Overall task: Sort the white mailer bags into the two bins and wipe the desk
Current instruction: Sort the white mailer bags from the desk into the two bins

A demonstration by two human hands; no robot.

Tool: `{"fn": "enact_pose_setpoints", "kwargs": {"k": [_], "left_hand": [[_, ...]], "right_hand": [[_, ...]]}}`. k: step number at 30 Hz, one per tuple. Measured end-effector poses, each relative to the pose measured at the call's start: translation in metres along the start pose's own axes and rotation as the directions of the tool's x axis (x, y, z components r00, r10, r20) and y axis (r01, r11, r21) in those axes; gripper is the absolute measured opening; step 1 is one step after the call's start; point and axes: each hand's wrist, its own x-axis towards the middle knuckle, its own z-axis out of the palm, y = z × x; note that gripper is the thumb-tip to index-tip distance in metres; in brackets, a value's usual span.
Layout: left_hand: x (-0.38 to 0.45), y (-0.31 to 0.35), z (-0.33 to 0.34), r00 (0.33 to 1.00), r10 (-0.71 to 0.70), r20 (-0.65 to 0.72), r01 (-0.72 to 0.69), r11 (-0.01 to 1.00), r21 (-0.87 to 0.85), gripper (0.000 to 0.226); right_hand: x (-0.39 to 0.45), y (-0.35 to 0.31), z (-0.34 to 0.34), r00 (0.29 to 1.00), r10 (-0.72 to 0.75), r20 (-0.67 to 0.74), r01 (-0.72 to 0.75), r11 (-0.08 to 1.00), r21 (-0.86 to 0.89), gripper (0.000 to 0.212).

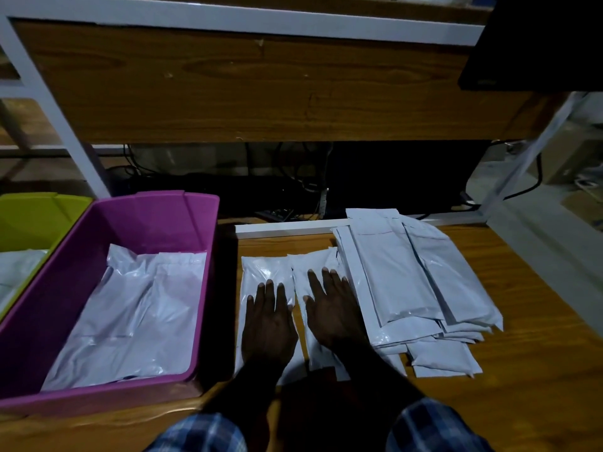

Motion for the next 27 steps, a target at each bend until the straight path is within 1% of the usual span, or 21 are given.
{"fn": "enact_pose_setpoints", "kwargs": {"k": [3, 4, 6, 8, 9, 10, 12, 13, 14, 16, 18, 23, 27], "left_hand": [[0.003, -0.002, -0.001, 0.999, 0.039, 0.012, -0.040, 0.999, 0.035, 0.049], [0.004, -0.002, -0.003, 0.998, 0.044, 0.043, -0.046, 0.998, 0.045, 0.051], [0.009, -0.001, -0.009, 0.995, 0.031, 0.100, -0.037, 0.997, 0.061, 0.049], [0.016, 0.002, -0.016, 0.991, -0.004, 0.132, -0.003, 0.999, 0.053, 0.050], [0.019, 0.004, -0.021, 0.992, -0.017, 0.122, 0.011, 0.999, 0.045, 0.051], [0.024, 0.006, -0.028, 0.995, -0.025, 0.097, 0.022, 0.999, 0.032, 0.051], [0.035, 0.013, -0.046, 0.999, -0.041, 0.025, 0.042, 0.999, -0.034, 0.054], [0.042, 0.018, -0.058, 0.999, -0.049, -0.013, 0.048, 0.996, -0.071, 0.055], [0.050, 0.023, -0.072, 0.997, -0.055, -0.052, 0.050, 0.994, -0.097, 0.056], [0.065, 0.032, -0.097, 0.990, -0.055, -0.126, 0.038, 0.991, -0.131, 0.060], [0.076, 0.037, -0.121, 0.983, -0.028, -0.180, 0.002, 0.990, -0.144, 0.064], [0.090, 0.034, -0.187, 0.982, 0.016, -0.188, -0.047, 0.985, -0.164, 0.069], [0.093, -0.003, -0.226, 0.983, 0.041, -0.177, -0.059, 0.993, -0.097, 0.068]], "right_hand": [[0.002, 0.003, 0.004, 0.998, -0.052, -0.044, 0.053, 0.998, 0.027, 0.044], [0.003, 0.004, 0.004, 0.997, -0.062, -0.047, 0.063, 0.997, 0.040, 0.050], [0.005, 0.001, 0.000, 0.997, -0.059, -0.057, 0.064, 0.994, 0.084, 0.065], [0.003, -0.003, -0.012, 0.994, -0.037, -0.106, 0.050, 0.992, 0.120, 0.063], [0.004, -0.005, -0.019, 0.988, -0.026, -0.153, 0.050, 0.986, 0.156, 0.062], [0.006, -0.008, -0.027, 0.983, -0.018, -0.185, 0.061, 0.971, 0.230, 0.062], [0.012, -0.013, -0.046, 0.980, 0.033, -0.199, 0.045, 0.926, 0.374, 0.062], [0.016, -0.014, -0.055, 0.977, 0.061, -0.205, 0.032, 0.904, 0.426, 0.062], [0.021, -0.015, -0.066, 0.966, 0.085, -0.243, 0.036, 0.890, 0.454, 0.063], [0.031, -0.018, -0.091, 0.933, 0.102, -0.345, 0.075, 0.882, 0.465, 0.063], [0.039, -0.020, -0.114, 0.912, 0.104, -0.396, 0.100, 0.881, 0.463, 0.061], [0.046, -0.042, -0.159, 0.893, 0.115, -0.435, 0.141, 0.846, 0.514, 0.060], [0.049, -0.081, -0.168, 0.883, 0.065, -0.464, 0.199, 0.844, 0.498, 0.057]]}}
